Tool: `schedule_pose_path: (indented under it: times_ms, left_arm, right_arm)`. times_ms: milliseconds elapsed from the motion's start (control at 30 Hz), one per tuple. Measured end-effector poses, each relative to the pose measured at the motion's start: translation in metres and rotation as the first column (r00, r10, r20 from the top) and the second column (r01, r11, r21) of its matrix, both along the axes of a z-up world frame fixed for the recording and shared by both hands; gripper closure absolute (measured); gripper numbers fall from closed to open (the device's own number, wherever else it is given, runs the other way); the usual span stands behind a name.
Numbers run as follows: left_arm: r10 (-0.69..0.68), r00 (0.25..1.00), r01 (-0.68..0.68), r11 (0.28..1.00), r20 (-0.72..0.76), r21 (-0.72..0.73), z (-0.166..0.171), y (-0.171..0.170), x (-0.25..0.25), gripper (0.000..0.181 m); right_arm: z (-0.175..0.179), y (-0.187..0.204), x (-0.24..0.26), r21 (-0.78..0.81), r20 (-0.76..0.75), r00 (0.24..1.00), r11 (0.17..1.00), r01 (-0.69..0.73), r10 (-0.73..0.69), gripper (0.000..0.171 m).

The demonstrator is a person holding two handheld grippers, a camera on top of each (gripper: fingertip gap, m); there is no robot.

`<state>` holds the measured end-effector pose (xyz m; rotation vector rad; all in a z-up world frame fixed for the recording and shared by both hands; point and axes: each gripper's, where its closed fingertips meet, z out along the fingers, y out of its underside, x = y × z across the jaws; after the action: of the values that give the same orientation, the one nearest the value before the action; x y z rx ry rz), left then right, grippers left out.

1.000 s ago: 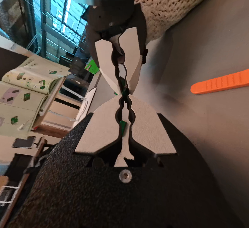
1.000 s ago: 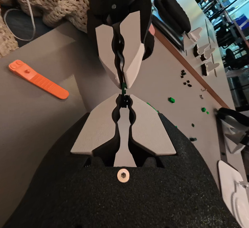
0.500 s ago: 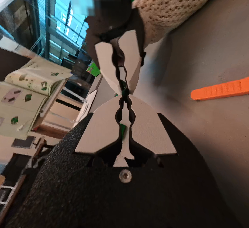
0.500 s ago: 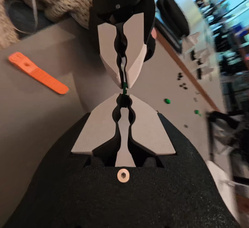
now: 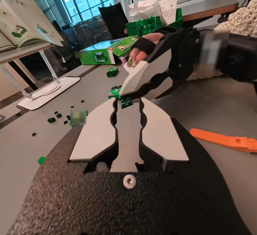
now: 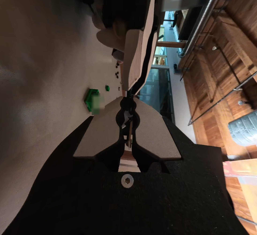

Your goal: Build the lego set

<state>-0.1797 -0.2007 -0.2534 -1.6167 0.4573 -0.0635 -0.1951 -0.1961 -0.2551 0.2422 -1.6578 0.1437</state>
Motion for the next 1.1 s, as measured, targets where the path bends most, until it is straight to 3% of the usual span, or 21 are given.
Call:
schedule_pose_path:
  times_ms: [333, 467, 600, 700, 833, 1000, 1067, 1100]
  left_arm:
    - [-0.006, 0.999, 0.007, 1.000, 0.034, -0.009, 0.002, -0.002, -0.003, 0.166]
    - [0.018, 0.999, -0.018, 1.000, -0.032, -0.006, -0.001, -0.002, -0.005, 0.166]
    - [0.035, 0.998, -0.036, 0.999, -0.049, -0.019, -0.004, -0.001, -0.009, 0.166]
    - [0.028, 0.999, -0.030, 0.999, -0.039, -0.035, -0.006, -0.001, -0.009, 0.166]
    - [0.016, 0.999, -0.018, 0.999, -0.049, -0.047, -0.009, -0.001, -0.007, 0.165]
    - [0.029, 0.998, -0.033, 0.997, -0.052, -0.075, -0.012, 0.001, -0.009, 0.165]
    - [0.029, 0.998, -0.033, 0.996, -0.048, -0.085, -0.013, 0.001, -0.009, 0.165]
    - [0.032, 0.998, -0.036, 0.996, -0.047, -0.086, -0.013, 0.001, -0.009, 0.165]
  right_arm:
    - [0.015, -0.008, 0.001, 0.025, -0.126, 0.992, 1.000, 0.004, -0.001, 0.165]
    - [0.018, 0.006, 0.007, -0.132, -0.055, 0.998, 0.991, -0.002, -0.005, 0.149]
    - [0.019, 0.041, 0.020, -0.423, 0.067, 0.996, 0.902, 0.082, -0.060, 0.141]
    - [0.023, 0.087, 0.035, -0.607, 0.119, 0.980, 0.770, 0.199, -0.159, 0.143]
    - [0.029, 0.173, 0.065, -0.844, 0.167, 0.932, 0.442, 0.304, -0.323, 0.144]
    - [0.030, 0.213, 0.082, -0.985, 0.171, 0.969, -0.005, 0.173, -0.178, 0.143]
    - [0.027, 0.219, 0.081, -0.980, 0.169, 0.978, -0.128, 0.153, -0.124, 0.141]
    - [0.027, 0.219, 0.080, -0.977, 0.170, 0.980, -0.148, 0.153, -0.108, 0.140]
